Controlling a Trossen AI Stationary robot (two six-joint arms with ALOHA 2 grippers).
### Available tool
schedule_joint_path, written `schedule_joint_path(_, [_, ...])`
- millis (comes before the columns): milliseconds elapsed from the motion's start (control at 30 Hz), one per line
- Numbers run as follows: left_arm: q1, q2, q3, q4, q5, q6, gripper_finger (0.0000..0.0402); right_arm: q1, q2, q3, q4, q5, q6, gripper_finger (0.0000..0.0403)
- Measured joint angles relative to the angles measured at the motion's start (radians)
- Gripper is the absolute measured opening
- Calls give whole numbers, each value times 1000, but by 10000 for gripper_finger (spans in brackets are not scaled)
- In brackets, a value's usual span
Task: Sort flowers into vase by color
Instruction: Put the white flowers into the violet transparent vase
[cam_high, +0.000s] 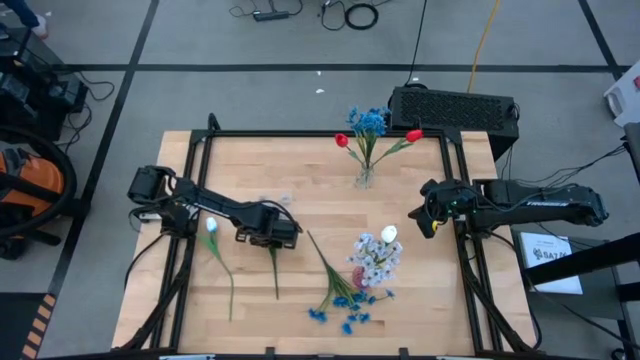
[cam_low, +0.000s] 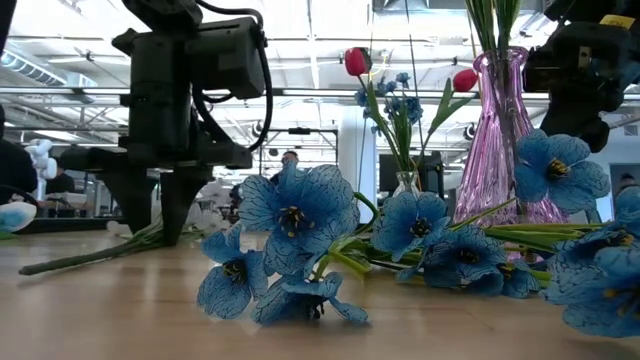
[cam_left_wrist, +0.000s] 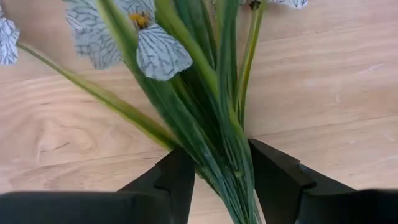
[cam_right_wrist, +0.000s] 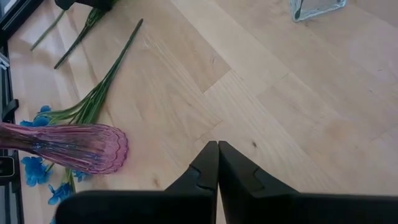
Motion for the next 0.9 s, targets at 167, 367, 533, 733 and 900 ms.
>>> schedule_joint_path(167, [0,-1,-2,16,15,-26,66,0,0,0,0,0,-3,0])
schedule_joint_path(367, [-1,-31,-4,99,-52,41,18,0,0,0,-1,0,-5,0])
schedule_joint_path(533, [-23,-134,27,329,-312,185,18,0,0,0,0,0,-8,0])
schedule_joint_path(733, [-95,-275,31,705,-656,693,18,0,3,0,-3,1,-18,0])
schedule_joint_path(900, [-137,-302,27,834,-599,1156,18,0,6,0,-8,0,-19,0])
